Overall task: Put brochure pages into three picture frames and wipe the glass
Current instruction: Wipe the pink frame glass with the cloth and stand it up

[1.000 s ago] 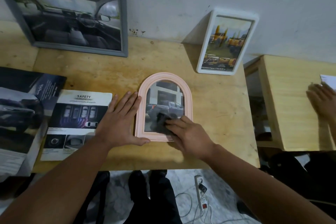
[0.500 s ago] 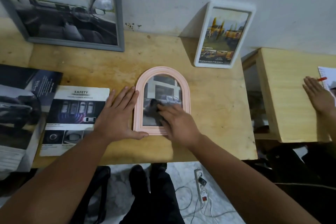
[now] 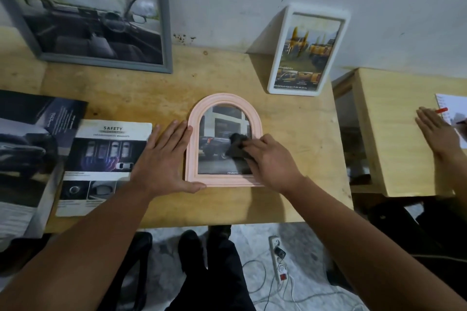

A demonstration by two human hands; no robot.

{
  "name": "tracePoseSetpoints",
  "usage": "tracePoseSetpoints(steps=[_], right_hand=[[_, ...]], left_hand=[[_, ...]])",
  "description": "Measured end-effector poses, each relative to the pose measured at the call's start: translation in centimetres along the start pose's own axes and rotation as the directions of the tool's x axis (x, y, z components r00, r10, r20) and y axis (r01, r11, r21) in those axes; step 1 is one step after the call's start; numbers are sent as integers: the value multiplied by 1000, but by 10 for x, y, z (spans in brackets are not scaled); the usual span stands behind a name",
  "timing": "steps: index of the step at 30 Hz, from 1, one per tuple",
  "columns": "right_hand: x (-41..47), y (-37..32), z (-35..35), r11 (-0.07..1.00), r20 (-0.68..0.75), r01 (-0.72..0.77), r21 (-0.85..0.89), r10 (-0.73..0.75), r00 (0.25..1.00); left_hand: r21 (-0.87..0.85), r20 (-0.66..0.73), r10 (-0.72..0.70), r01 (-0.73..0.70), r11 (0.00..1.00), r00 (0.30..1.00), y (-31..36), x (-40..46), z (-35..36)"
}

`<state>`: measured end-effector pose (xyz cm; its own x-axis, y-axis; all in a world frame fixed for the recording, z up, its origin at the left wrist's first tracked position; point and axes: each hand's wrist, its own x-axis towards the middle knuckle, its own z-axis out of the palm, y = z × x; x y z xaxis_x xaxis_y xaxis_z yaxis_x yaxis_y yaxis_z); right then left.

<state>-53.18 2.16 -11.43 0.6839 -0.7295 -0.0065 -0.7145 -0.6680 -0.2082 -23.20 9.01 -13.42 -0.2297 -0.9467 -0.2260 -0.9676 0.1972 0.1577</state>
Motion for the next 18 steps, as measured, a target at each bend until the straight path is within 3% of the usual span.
tracePoseSetpoints(steps=[5,11,15,18], right_hand=[[-36,-24,7,1000,-28,-5,29,5,1000],[-16,-77,24,990,-73,-8,142,18,997],[5,-98,23,983,-2,-8,184,8,1000],[10,-79,1,922,118,-137,363,100,988]], left_hand=[[7,2,4,-4,1000,1000,-1,0,1],[10,0,3,-3,1000,1000,-1,-1,2],[2,8,7,-7,1000,1000,0,-1,0],[4,4,8,-8,1000,1000,0,-1,0]])
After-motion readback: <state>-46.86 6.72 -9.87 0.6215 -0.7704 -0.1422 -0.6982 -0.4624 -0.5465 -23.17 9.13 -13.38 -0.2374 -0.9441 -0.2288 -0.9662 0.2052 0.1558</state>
